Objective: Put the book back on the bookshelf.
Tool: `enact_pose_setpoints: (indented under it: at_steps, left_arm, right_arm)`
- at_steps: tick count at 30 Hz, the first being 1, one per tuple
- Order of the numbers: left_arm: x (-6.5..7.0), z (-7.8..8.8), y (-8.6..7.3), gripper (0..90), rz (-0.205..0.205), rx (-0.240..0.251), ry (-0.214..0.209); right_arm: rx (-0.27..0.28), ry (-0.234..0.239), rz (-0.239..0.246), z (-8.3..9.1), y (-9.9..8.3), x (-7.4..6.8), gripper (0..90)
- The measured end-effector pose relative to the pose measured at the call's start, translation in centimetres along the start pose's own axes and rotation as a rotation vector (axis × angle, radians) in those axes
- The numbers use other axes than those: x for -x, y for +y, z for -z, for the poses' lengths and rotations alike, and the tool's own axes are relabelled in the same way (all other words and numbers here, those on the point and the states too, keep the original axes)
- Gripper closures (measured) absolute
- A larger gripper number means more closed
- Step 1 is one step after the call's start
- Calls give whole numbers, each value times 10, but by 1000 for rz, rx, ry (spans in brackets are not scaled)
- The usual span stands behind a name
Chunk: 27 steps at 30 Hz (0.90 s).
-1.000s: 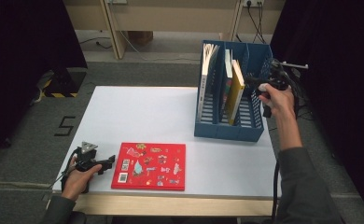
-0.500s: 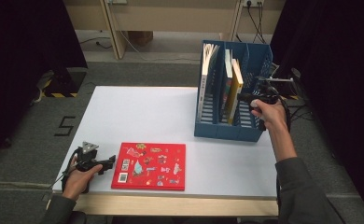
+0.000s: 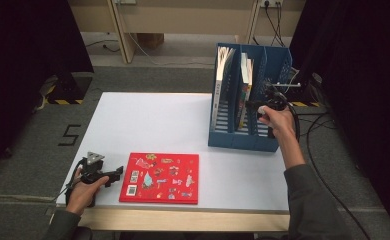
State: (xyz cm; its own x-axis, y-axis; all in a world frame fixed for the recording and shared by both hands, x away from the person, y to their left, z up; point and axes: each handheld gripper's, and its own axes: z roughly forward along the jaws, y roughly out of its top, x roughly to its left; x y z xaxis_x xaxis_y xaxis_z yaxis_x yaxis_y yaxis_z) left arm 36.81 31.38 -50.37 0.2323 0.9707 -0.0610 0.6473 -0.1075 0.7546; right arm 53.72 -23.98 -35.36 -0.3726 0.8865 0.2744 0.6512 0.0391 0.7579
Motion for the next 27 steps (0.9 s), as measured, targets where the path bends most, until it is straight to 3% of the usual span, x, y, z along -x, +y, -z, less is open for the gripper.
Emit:
enact_pose_setpoints:
  at_steps: [2,5,8,10,12,19,22,24,27]
  left_arm:
    - [0,1,-1,145,-3,0,5]
    - [0,3,-1,145,-8,-8,7]
    - [2,5,-2,145,-1,-16,-2]
    - [4,5,-2,145,-9,-21,-10]
    - [7,6,-2,146,-12,-26,-21]
    - [12,10,-3,147,-42,-47,-16]
    - [13,11,-4,148,-46,-55,-20]
    - [13,12,-5,149,-62,-63,-20]
    - [13,12,-6,146,-62,-62,-19]
  right_arm:
    - [-37,27,34,12,-7,-7,444]
    - [-31,58,114,30,-23,-21,400]
    - [-7,120,128,42,-44,-36,371]
    - [-17,125,135,44,-60,-46,340]
    - [-37,134,154,41,-78,-55,327]
    - [-99,188,136,19,-128,-75,290]
    - [-101,202,119,10,-146,-82,290]
    - [-147,215,120,4,-154,-86,277]
    - [-155,203,122,-2,-162,-91,274]
